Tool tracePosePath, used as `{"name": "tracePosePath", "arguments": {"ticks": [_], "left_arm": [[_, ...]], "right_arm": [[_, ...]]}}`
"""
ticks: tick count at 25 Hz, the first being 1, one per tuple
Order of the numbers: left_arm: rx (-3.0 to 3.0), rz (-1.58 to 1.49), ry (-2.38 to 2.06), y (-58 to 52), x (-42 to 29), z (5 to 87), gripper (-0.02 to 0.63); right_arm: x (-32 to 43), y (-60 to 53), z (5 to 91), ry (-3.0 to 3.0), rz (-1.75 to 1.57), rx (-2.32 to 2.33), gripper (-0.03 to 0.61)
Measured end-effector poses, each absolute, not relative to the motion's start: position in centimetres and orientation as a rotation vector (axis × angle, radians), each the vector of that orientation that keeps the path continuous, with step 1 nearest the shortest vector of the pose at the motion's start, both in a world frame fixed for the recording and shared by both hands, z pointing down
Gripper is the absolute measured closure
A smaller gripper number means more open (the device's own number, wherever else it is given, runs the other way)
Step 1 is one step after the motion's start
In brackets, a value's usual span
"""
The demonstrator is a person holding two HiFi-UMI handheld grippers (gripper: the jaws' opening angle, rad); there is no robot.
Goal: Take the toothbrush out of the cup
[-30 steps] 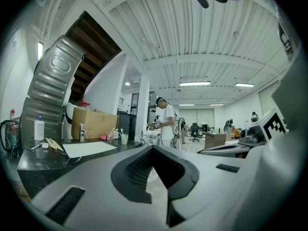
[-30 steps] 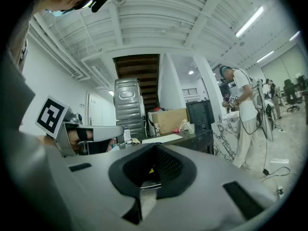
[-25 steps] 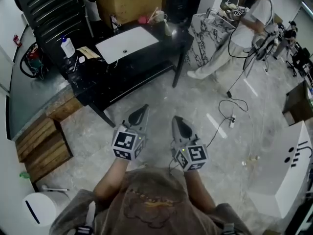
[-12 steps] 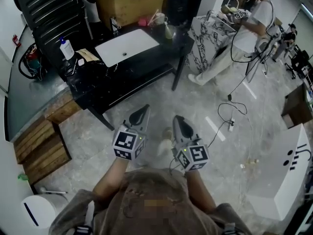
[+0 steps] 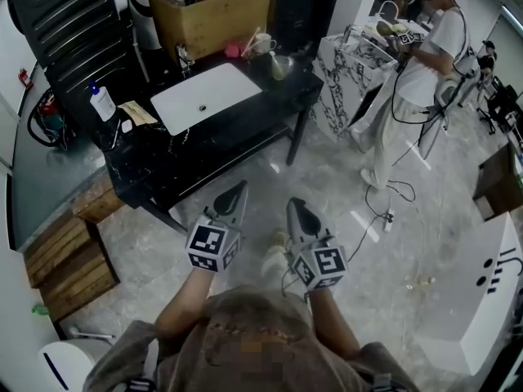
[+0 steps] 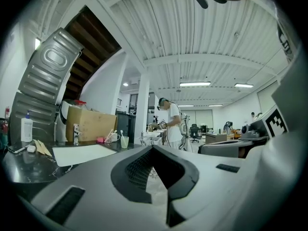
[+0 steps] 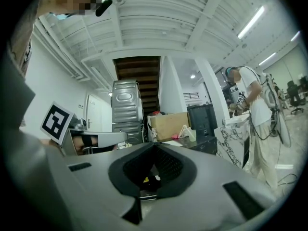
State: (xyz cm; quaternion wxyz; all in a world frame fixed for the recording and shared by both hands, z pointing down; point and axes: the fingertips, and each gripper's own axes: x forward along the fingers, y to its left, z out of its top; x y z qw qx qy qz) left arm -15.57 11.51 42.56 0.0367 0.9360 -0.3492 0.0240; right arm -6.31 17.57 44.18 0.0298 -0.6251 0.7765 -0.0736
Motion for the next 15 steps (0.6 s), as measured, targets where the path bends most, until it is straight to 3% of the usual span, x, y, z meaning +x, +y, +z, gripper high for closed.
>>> {"name": "tracePosePath", "arguments": {"ticks": [15], "left_arm": [[2.846, 0.075, -1.091, 0.9, -11.2, 42.4, 0.612]], "right_arm": [[-1.7, 7.3, 44.9, 2.435, -0.310, -1.923, 0.572]]}}
